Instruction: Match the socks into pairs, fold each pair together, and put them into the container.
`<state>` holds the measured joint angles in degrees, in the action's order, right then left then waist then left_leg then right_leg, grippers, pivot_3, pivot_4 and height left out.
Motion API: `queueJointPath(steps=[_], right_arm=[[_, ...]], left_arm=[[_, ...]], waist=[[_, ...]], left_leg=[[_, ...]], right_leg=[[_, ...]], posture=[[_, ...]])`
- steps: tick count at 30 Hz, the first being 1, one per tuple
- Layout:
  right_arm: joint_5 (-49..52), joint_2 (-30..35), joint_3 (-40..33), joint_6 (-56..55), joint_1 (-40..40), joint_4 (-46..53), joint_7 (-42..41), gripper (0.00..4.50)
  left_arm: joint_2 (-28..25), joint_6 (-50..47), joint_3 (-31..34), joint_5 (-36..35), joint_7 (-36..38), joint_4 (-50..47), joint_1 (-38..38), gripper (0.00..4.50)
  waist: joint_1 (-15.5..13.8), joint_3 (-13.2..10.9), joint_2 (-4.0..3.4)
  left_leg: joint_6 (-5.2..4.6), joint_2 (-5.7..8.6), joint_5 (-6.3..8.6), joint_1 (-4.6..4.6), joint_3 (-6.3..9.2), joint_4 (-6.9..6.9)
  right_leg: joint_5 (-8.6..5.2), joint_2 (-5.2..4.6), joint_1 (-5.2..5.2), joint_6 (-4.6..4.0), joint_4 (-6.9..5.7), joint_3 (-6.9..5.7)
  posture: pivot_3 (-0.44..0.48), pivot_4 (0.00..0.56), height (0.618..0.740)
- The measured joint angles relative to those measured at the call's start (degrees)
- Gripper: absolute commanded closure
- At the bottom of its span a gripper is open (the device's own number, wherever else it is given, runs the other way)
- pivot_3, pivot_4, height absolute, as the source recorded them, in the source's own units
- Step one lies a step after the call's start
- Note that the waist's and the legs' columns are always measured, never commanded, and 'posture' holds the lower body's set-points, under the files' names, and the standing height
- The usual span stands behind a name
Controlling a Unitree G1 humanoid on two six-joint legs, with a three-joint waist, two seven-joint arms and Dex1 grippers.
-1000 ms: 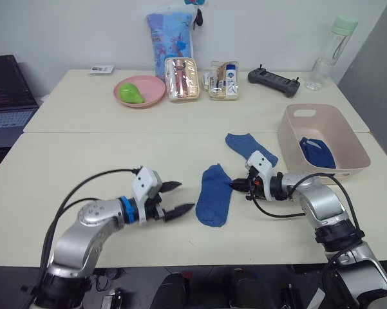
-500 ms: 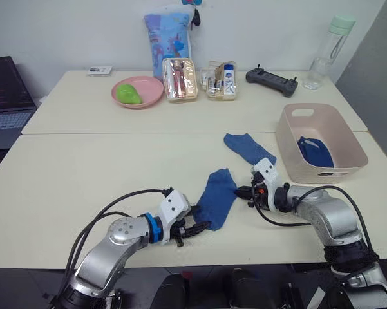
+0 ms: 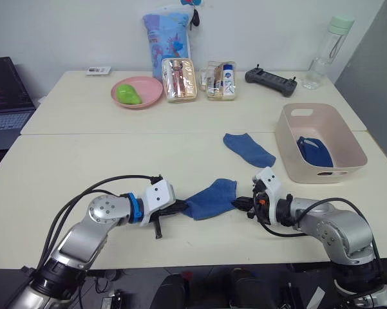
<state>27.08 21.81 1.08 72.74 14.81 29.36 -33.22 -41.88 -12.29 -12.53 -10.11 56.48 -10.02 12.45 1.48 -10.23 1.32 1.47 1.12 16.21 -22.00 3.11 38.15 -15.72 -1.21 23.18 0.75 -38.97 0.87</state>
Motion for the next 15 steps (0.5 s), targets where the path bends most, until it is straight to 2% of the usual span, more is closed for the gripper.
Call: queueJointPath(steps=[6, 7, 9, 12, 14, 15], right_arm=[[3.5, -3.1, -2.0, 5.0, -1.2, 3.8, 3.7, 4.50], [3.8, -3.3, -2.1, 5.4, -1.4, 3.9, 4.1, 3.98], [4.5, -3.2, -2.5, 5.6, -1.4, 4.0, 4.5, 3.48], [5.9, 0.2, -2.3, 4.9, -1.4, 4.3, 3.1, 2.37], [6.1, 6.6, -0.3, 2.6, -1.4, 4.6, -0.6, 1.72], [5.4, 13.7, 2.9, -1.4, -1.2, 5.3, -5.2, 1.36]], left_arm=[[-0.3, 6.7, -0.9, 2.8, 4.5, 5.9, 5.6, 4.47], [-0.5, 6.7, -1.0, 2.9, 5.1, 5.9, 5.4, 4.28], [-0.5, 6.5, -1.0, 2.9, 5.5, 5.9, 4.6, 3.86], [-0.5, 6.7, -0.7, 2.8, 5.5, 5.9, 3.2, 2.89], [-0.9, 6.9, 0.0, 2.8, 5.3, 5.9, 2.3, 2.30], [-1.2, 6.8, 1.4, 2.4, 5.1, 5.6, 0.9, 1.98]], waist=[[0.1, 0.0, 0.00], [0.1, 0.0, 0.00], [0.3, 0.0, 0.00], [0.2, 0.0, 0.00], [0.2, 0.0, -0.03], [0.2, -0.1, -0.09]], left_leg=[[0.00, 0.00, 0.00, 0.00, -0.01, -0.01], [-0.01, 0.00, 0.00, 0.00, -0.02, -0.01], [0.00, -0.01, 0.00, 0.01, -0.01, -0.01], [-0.01, -0.01, 0.00, 0.00, 0.01, 0.00], [-0.02, 0.04, 0.00, 0.00, -0.02, 0.00], [-0.03, 0.05, 0.01, -0.01, -0.04, 0.02]], right_leg=[[0.00, 0.00, 0.01, 0.01, -0.01, 0.00], [0.00, 0.00, 0.01, 0.01, -0.01, 0.00], [0.00, 0.01, 0.02, 0.01, -0.01, 0.01], [0.00, 0.00, 0.01, 0.01, -0.01, -0.02], [-0.01, -0.01, 0.01, 0.02, 0.00, 0.01], [-0.02, -0.01, 0.02, 0.03, 0.03, 0.00]], posture=[[0.000, 0.150, 0.740], [0.000, 0.150, 0.740], [0.000, 0.150, 0.740], [0.000, 0.150, 0.740], [0.000, 0.150, 0.740], [0.000, 0.150, 0.740]])
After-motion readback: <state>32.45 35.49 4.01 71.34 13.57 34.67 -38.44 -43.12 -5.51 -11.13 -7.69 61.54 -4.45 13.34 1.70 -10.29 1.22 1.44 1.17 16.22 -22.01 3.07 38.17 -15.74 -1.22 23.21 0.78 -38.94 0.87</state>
